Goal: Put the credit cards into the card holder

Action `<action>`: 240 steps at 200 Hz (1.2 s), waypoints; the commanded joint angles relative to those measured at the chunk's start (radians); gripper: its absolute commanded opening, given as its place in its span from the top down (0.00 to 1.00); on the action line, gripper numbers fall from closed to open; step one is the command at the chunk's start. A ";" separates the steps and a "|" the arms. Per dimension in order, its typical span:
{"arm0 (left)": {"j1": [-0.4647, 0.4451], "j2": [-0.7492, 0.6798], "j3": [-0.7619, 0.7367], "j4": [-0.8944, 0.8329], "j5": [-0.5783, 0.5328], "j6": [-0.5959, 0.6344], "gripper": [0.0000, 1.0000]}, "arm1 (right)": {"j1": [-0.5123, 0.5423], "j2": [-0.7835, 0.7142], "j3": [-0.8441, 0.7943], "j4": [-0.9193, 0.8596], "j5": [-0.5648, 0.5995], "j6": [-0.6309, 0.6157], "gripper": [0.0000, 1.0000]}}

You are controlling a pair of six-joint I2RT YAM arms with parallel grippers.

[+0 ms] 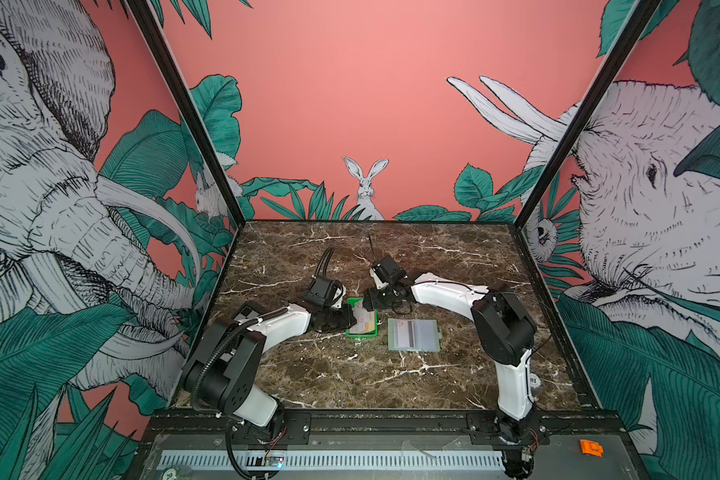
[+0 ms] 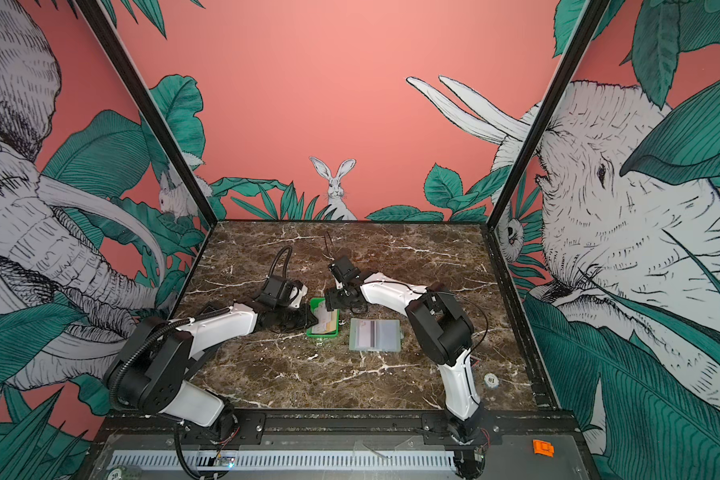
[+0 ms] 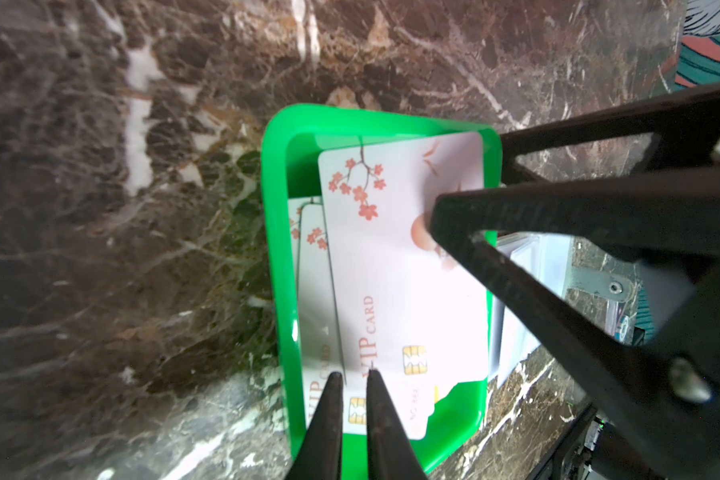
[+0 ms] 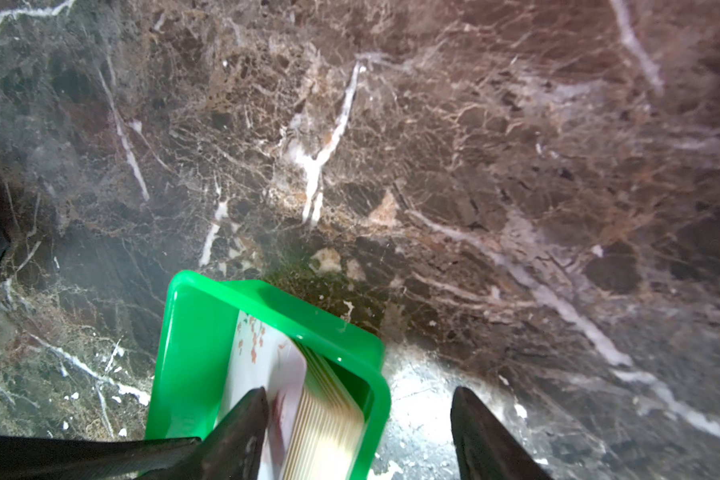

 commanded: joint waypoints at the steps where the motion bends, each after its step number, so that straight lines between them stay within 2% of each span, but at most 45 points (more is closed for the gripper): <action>1: -0.002 0.006 0.012 -0.017 -0.013 0.004 0.85 | -0.002 -0.033 -0.032 0.004 -0.013 0.000 0.31; 102: -0.028 0.060 0.038 0.014 -0.011 -0.014 0.85 | 0.008 -0.115 -0.065 -0.008 0.013 0.023 0.31; 135: -0.030 0.058 0.033 0.019 -0.011 -0.019 0.85 | 0.009 -0.185 -0.114 0.024 -0.010 0.123 0.32; 150: -0.031 0.061 0.034 0.024 -0.010 -0.021 0.85 | 0.009 -0.207 -0.162 0.064 -0.040 0.189 0.39; 180: -0.033 0.057 0.027 0.031 -0.008 -0.027 0.85 | 0.013 -0.226 -0.213 0.165 -0.102 0.271 0.64; 216: -0.035 0.055 0.021 0.041 -0.006 -0.034 0.85 | 0.021 -0.182 -0.201 0.202 -0.135 0.295 0.74; 240: -0.036 0.052 0.017 0.047 -0.005 -0.039 0.85 | 0.022 -0.153 -0.193 0.220 -0.138 0.311 0.78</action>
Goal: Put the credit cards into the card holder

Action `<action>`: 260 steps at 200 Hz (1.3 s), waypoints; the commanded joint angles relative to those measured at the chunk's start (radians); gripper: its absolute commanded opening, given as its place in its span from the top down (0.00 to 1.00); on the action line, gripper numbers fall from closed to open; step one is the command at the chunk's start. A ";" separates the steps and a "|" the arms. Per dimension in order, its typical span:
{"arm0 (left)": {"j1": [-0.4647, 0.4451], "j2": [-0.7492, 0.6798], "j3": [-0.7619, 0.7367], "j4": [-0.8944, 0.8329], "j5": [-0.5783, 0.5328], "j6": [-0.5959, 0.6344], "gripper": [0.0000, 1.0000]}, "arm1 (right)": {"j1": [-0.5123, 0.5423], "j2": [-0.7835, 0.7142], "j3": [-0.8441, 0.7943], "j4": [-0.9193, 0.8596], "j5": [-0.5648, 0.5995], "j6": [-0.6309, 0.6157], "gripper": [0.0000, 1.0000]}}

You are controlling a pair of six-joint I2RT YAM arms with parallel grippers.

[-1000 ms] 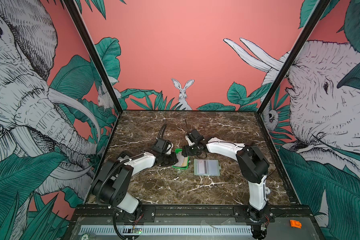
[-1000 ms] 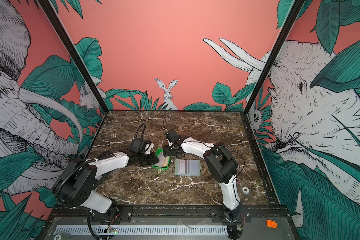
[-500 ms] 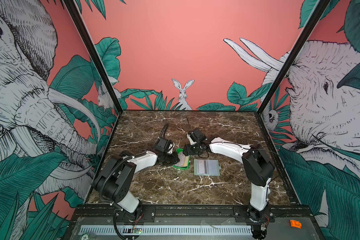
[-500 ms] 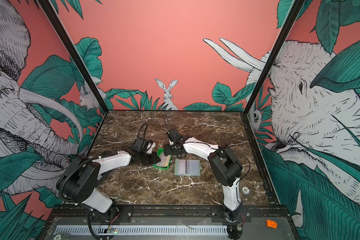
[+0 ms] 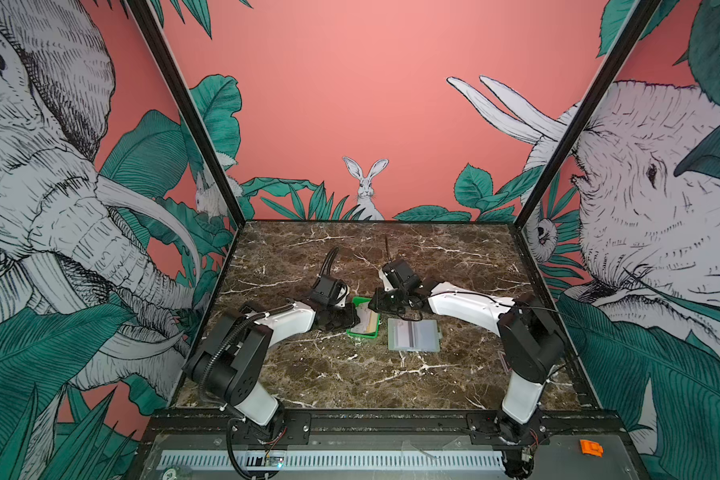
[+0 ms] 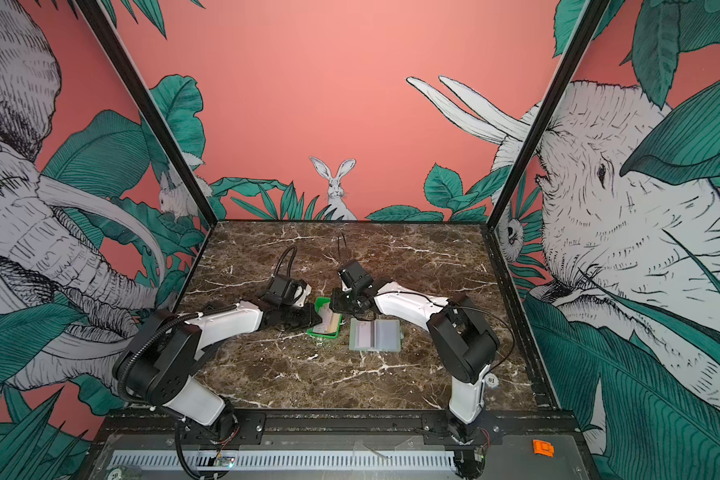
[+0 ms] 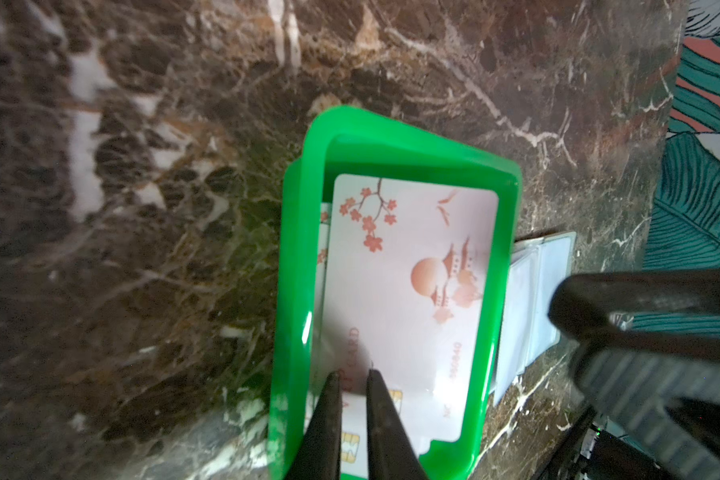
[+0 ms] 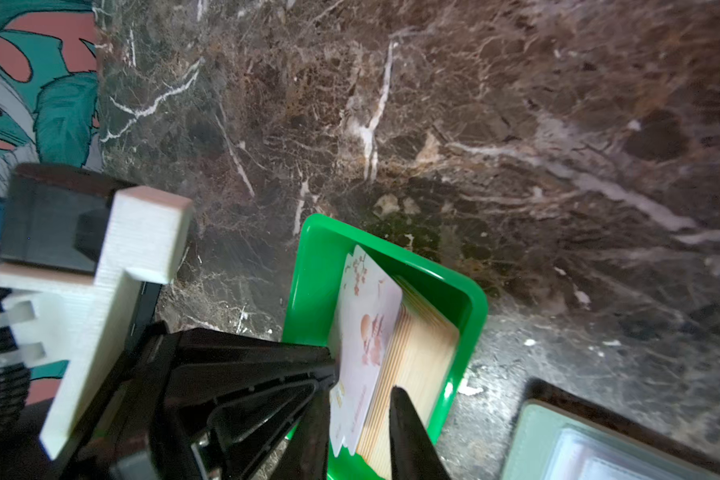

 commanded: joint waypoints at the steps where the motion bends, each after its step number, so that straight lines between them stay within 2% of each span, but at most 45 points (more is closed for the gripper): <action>1: -0.008 -0.002 -0.010 0.014 -0.005 -0.012 0.85 | 0.009 0.034 0.012 0.054 -0.019 0.036 0.78; 162: -0.017 -0.010 -0.026 0.050 0.008 -0.035 0.85 | 0.019 0.092 0.011 0.082 -0.002 0.064 0.87; 198: -0.021 -0.009 -0.031 0.054 0.010 -0.038 0.85 | 0.021 0.090 0.009 0.083 0.006 0.068 0.94; 230: -0.019 -0.045 -0.032 0.038 0.007 -0.038 0.85 | 0.024 0.059 0.003 0.063 0.039 0.055 1.00; 260: -0.021 -0.113 -0.036 -0.001 0.003 -0.028 0.85 | 0.026 0.005 -0.020 0.070 0.054 0.035 1.00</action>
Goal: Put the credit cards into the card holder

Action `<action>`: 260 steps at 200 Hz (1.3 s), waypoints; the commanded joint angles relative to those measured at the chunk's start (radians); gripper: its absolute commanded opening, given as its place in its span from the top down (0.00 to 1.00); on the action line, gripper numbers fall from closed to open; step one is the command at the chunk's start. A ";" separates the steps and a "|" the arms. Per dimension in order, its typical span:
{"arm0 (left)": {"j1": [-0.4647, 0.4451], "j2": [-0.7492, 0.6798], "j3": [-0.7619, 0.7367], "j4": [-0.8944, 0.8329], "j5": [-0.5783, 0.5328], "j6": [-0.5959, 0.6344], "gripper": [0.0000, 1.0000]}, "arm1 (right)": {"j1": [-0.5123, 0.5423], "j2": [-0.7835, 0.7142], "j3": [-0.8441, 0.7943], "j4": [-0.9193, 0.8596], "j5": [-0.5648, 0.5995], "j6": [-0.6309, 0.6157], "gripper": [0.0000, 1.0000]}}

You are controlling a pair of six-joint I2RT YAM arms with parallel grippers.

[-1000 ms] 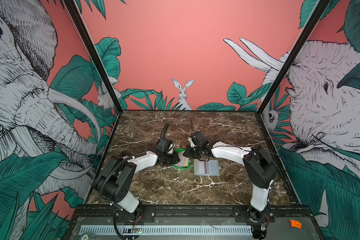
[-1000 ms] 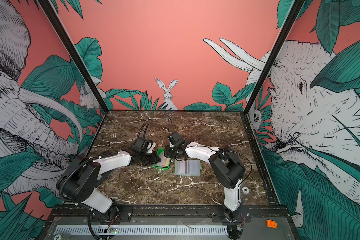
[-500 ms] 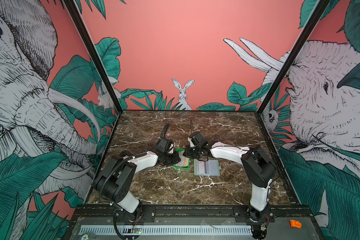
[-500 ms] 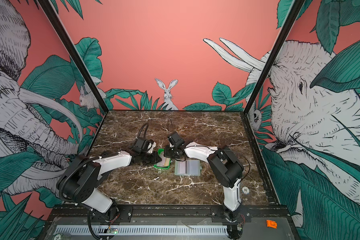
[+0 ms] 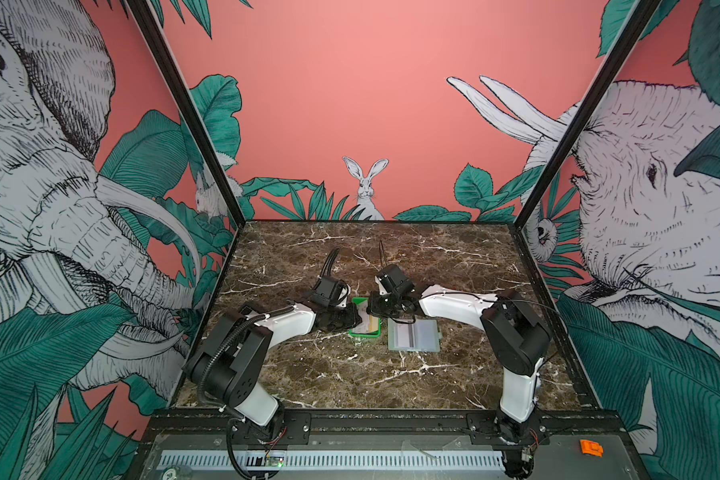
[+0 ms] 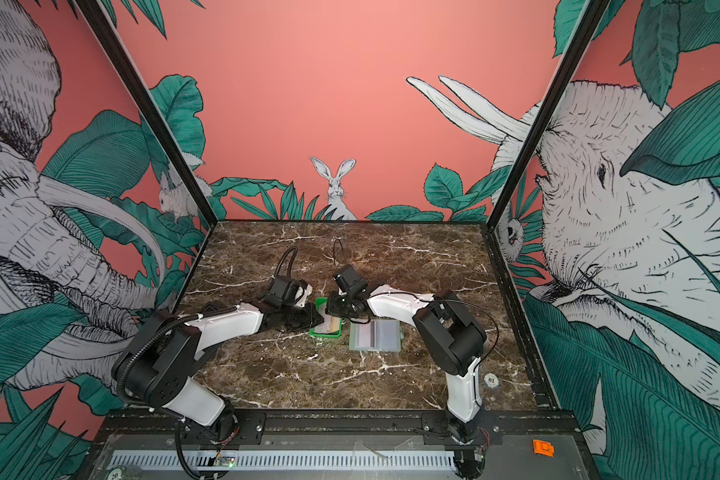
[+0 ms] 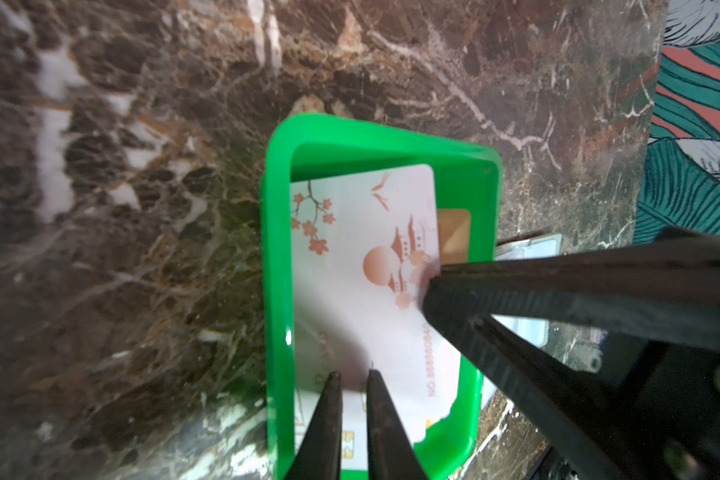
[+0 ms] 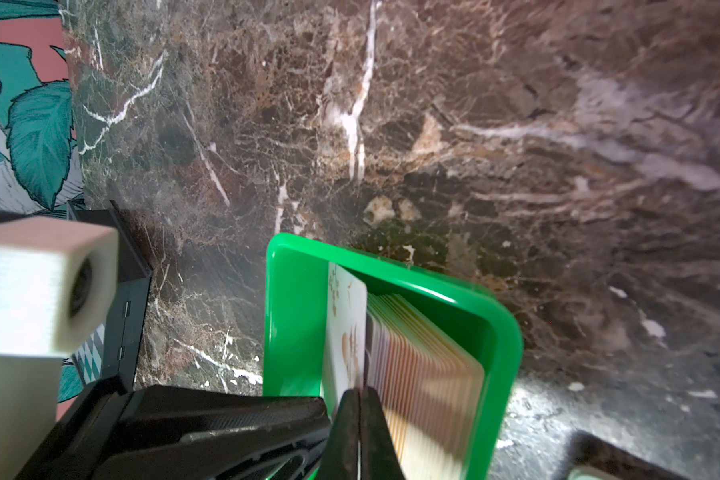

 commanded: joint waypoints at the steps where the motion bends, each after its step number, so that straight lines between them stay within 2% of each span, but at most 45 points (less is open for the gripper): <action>1: -0.005 -0.088 -0.018 -0.036 0.001 0.001 0.85 | 0.006 -0.070 -0.021 0.004 0.035 -0.022 1.00; 65: -0.005 -0.298 -0.116 0.025 0.070 -0.032 0.85 | 0.006 -0.232 -0.115 0.024 0.037 -0.055 1.00; 127: -0.007 -0.431 -0.279 0.321 0.169 -0.185 0.83 | 0.007 -0.472 -0.270 0.021 0.077 -0.086 1.00; 181: -0.066 -0.413 -0.329 0.533 0.190 -0.259 0.81 | -0.009 -0.643 -0.399 0.033 0.079 -0.091 1.00; 233: -0.125 -0.288 -0.335 0.824 0.265 -0.342 0.79 | -0.053 -0.815 -0.511 0.026 0.040 -0.096 1.00; 260: -0.151 -0.226 -0.316 0.918 0.295 -0.361 0.78 | -0.084 -0.920 -0.558 0.018 0.012 -0.086 1.00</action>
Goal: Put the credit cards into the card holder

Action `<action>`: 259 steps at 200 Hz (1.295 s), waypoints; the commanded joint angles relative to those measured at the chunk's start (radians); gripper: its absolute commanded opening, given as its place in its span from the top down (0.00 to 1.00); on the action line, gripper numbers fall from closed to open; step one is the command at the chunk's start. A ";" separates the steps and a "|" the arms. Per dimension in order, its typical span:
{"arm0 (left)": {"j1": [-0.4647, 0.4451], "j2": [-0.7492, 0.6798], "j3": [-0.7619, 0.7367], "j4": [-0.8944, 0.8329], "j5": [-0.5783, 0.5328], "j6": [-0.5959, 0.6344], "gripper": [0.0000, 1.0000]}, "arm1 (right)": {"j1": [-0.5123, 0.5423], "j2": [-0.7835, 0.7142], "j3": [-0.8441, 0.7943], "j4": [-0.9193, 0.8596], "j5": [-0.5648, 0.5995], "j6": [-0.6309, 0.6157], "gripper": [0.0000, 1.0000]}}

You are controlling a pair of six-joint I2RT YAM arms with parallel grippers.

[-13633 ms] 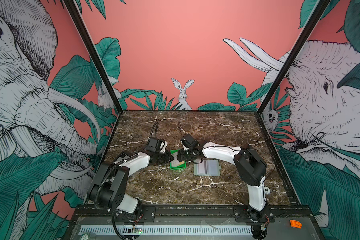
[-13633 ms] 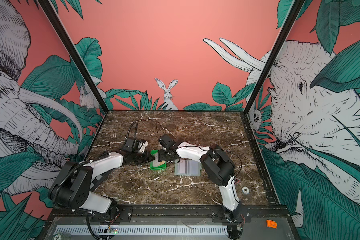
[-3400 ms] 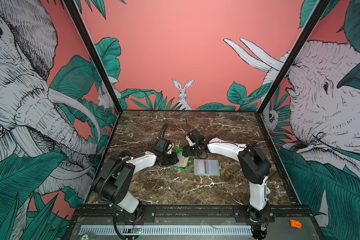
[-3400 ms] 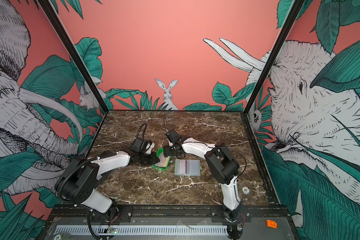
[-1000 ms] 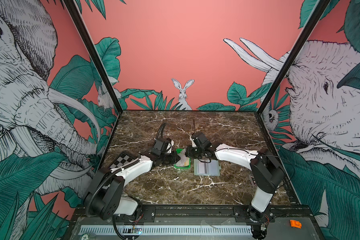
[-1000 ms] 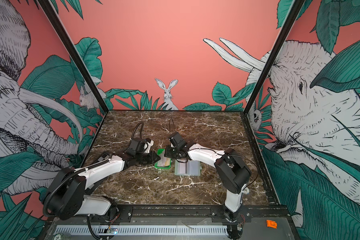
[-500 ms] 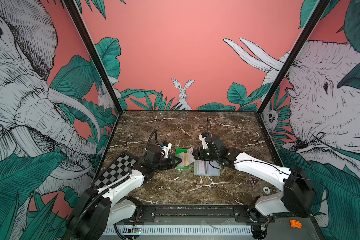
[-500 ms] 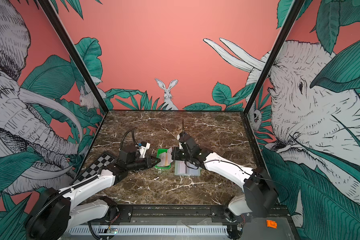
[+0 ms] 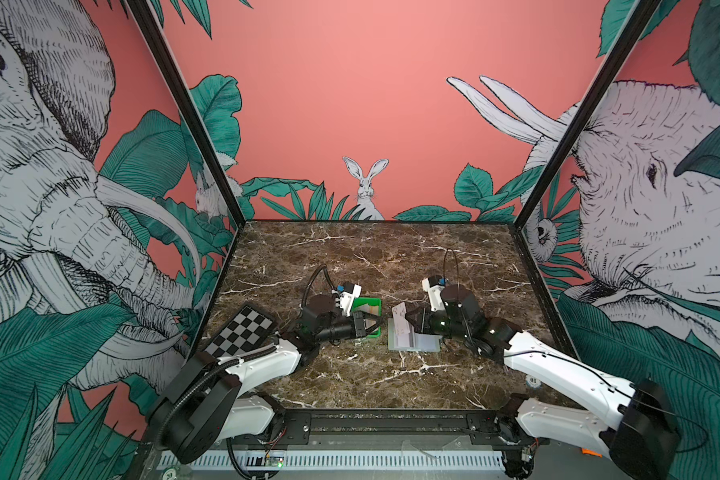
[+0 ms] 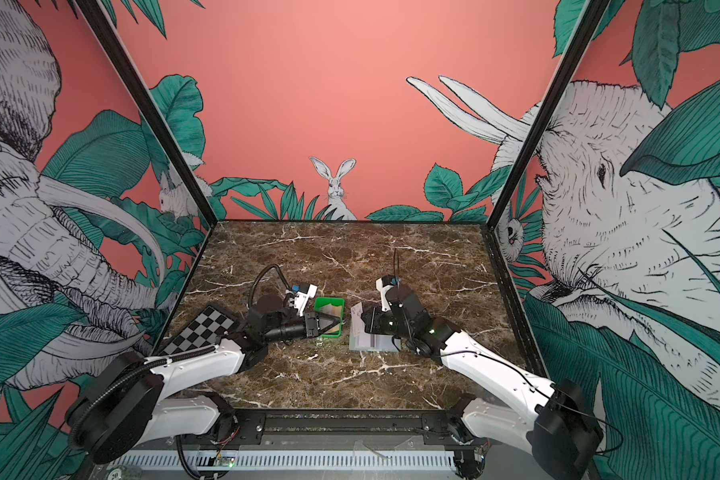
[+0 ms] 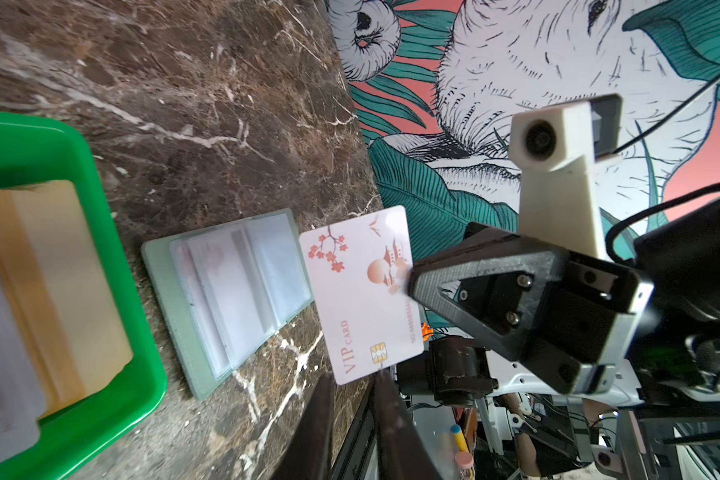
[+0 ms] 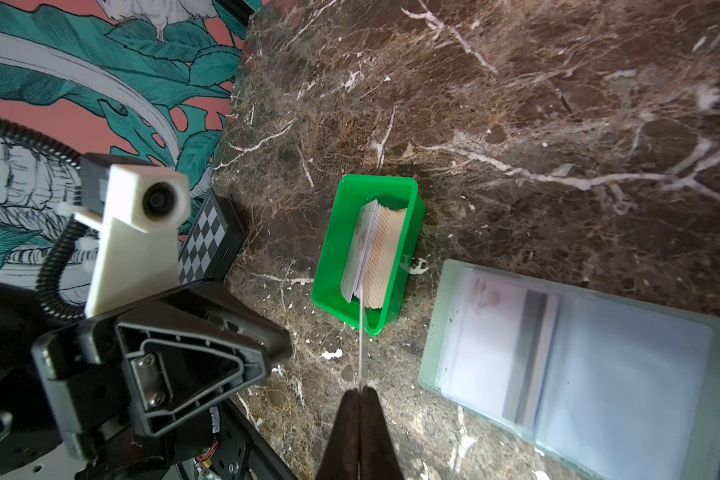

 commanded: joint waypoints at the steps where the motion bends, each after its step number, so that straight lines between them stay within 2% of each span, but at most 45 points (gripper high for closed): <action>1: -0.021 0.031 0.007 0.175 0.052 -0.042 0.78 | -0.024 -0.083 -0.028 0.013 -0.032 -0.005 1.00; 60: -0.074 0.174 0.057 0.453 0.122 -0.159 0.68 | -0.070 -0.268 -0.090 0.027 -0.122 0.038 1.00; 115: -0.093 0.238 0.079 0.588 0.165 -0.227 0.64 | -0.104 -0.350 -0.147 0.123 -0.189 0.122 1.00; 163: -0.102 0.268 0.087 0.606 0.158 -0.237 0.65 | -0.110 -0.358 -0.170 0.175 -0.216 0.153 1.00; 219: -0.109 0.278 0.096 0.661 0.157 -0.283 0.74 | -0.111 -0.344 -0.189 0.185 -0.206 0.150 1.00; 259: -0.111 0.277 0.093 0.637 0.142 -0.277 0.90 | -0.111 -0.349 -0.210 0.149 -0.161 0.130 1.00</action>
